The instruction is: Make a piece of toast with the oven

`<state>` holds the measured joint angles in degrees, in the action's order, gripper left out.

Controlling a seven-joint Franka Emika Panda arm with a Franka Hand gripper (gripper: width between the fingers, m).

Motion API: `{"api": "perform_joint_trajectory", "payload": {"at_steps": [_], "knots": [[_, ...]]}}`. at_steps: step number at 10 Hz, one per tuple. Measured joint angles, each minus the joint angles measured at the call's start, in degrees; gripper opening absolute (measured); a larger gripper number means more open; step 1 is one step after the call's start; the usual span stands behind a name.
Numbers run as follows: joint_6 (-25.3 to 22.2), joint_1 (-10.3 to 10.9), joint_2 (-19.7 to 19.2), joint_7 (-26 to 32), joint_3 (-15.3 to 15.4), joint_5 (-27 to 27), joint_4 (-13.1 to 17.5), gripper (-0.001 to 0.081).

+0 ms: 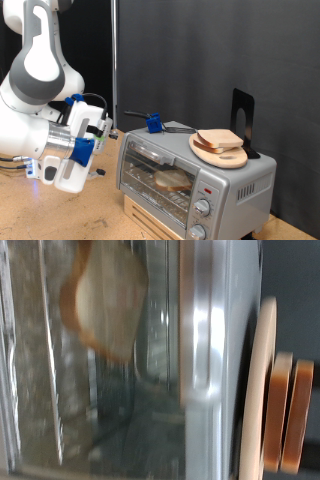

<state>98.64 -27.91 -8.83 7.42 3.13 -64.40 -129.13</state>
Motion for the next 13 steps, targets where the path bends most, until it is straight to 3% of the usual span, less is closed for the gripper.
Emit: {"api": "perform_joint_trajectory", "payload": {"at_steps": [3, 5, 7, 8, 9, 10, 11, 12, 13], "knots": [[8.23, 1.09, -4.52, -2.25, 2.30, -8.89, 3.77, 0.0808], [9.96, 1.49, -8.02, -5.08, 2.99, -9.72, 8.20, 0.0808], [14.94, 2.72, -11.03, -5.88, 3.48, -9.74, 12.02, 0.0808], [14.08, 2.53, -11.00, -5.88, 3.47, -9.73, 11.85, 0.0808], [9.70, 2.00, -11.19, -5.88, 3.34, -8.09, 12.11, 0.0808], [5.09, 1.46, -12.22, -6.42, 3.12, -5.06, 13.82, 0.0808], [3.51, 1.50, -14.45, -7.39, 3.09, -1.44, 16.92, 0.0808], [3.36, 2.00, -17.01, -8.55, 3.09, 2.11, 20.28, 0.0808], [7.01, 2.84, -19.11, -8.92, 3.16, 2.61, 22.54, 0.0808]]}}
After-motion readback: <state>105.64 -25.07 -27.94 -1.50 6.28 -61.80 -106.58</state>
